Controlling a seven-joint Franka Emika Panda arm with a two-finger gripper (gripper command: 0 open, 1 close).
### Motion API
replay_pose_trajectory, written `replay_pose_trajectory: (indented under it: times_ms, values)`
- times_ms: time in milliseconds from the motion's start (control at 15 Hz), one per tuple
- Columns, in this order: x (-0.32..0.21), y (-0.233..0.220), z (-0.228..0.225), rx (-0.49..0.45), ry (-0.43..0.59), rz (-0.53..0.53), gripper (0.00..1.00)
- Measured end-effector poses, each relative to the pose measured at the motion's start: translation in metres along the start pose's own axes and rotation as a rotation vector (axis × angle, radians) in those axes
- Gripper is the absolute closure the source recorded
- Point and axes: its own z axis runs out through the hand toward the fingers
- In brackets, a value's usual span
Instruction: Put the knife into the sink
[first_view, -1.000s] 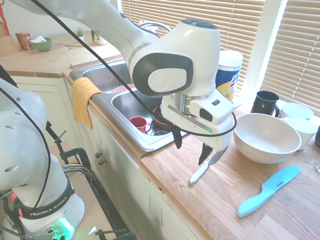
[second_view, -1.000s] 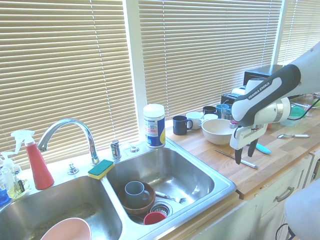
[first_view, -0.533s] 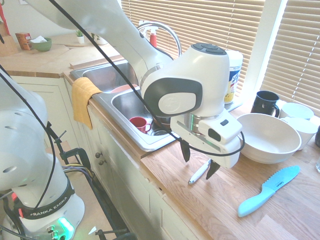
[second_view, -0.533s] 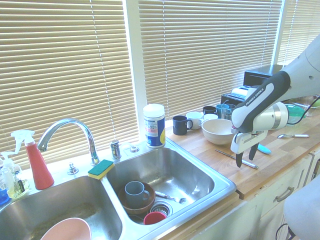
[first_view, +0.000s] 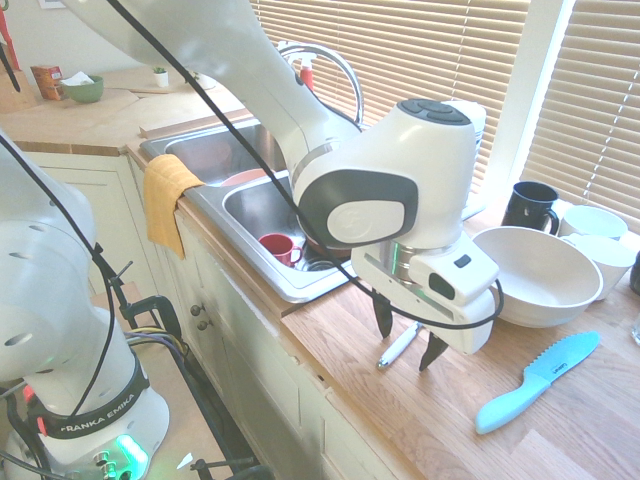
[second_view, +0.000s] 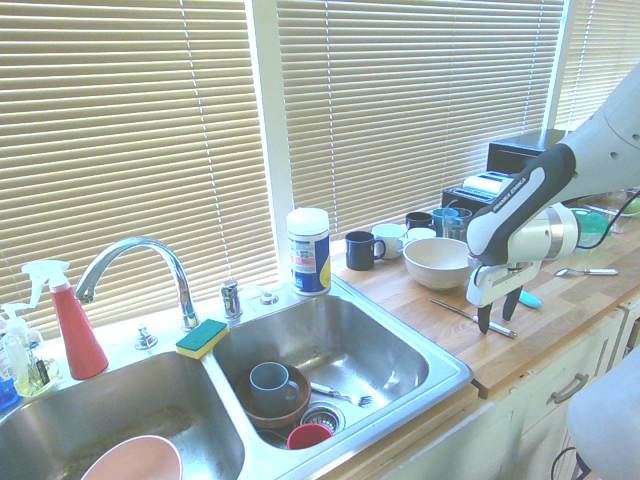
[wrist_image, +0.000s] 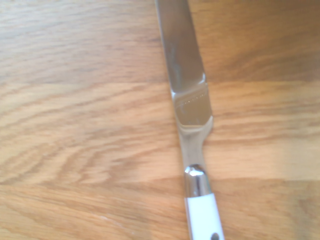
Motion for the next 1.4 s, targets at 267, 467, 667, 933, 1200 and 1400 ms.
replay_pose_trajectory:
  times_ms: [267, 467, 667, 933, 1200, 1400]
  values:
    - [0.0, 0.0, 0.0, 0.0, 0.0, -0.005, 1.0]
    - [0.001, 0.0, 0.0, 0.0, 0.0, -0.009, 1.0]
    - [0.001, 0.003, 0.0, 0.0, 0.0, -0.013, 1.0]
    - [0.002, 0.006, -0.001, 0.0, 0.001, -0.007, 1.0]
    - [0.001, 0.003, -0.003, 0.002, 0.005, -0.013, 1.0]
    - [-0.01, -0.023, -0.023, 0.021, 0.011, -0.034, 1.0]
